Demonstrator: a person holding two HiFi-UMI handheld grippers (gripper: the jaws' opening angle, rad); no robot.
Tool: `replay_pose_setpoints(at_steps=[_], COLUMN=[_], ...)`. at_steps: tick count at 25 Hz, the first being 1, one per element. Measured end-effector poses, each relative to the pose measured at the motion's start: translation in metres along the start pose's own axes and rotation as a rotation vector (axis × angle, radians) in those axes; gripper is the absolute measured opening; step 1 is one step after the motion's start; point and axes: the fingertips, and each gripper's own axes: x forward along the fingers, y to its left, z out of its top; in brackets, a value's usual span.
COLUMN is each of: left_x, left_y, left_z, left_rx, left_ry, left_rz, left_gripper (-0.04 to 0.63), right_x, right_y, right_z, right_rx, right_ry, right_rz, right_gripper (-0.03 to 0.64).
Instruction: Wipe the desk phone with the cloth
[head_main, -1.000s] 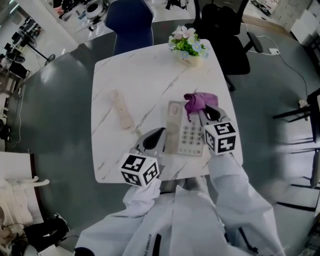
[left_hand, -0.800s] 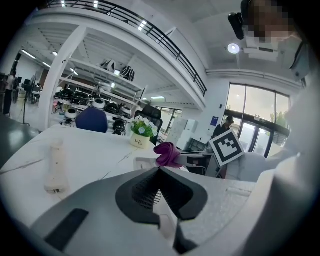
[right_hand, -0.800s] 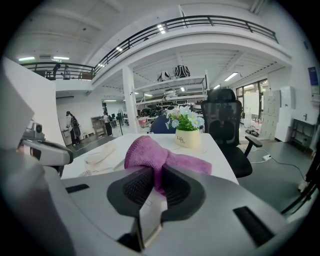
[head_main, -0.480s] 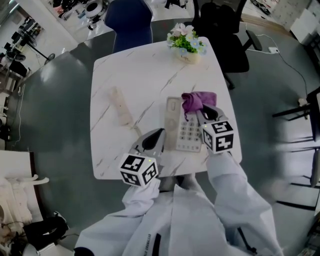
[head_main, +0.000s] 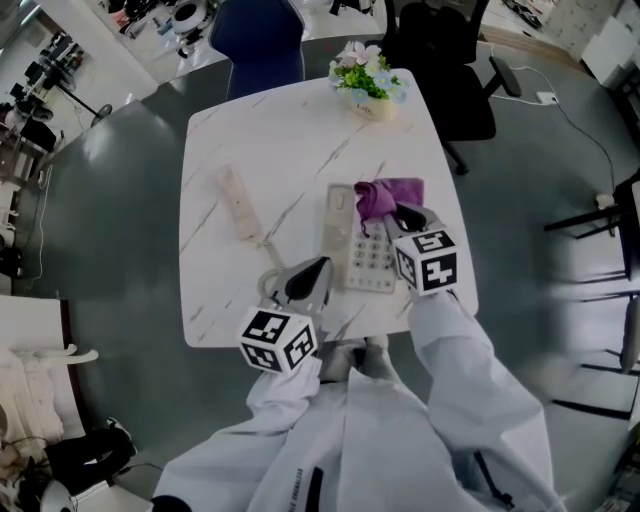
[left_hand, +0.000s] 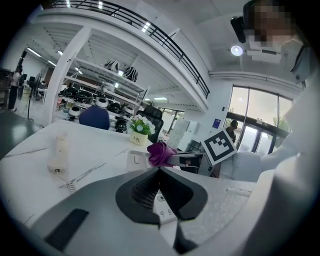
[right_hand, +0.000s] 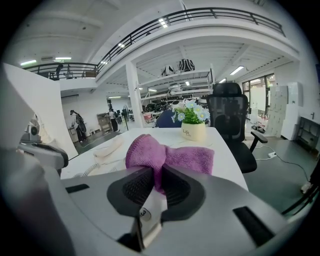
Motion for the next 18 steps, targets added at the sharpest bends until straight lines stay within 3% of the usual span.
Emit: replay_pose_setpoints(at_steps=[18], left_x=[-0.017], left_y=[-0.014], left_z=[-0.004], left_rx=[0.016], left_ry=[-0.018], left_rz=[0.023], left_gripper=[-0.002], right_x=[-0.012], right_y=[0.016], right_z=[-0.018], right_rx=[-0.034], right_ry=[0.079], right_rz=[0.042], right_gripper=[0.032])
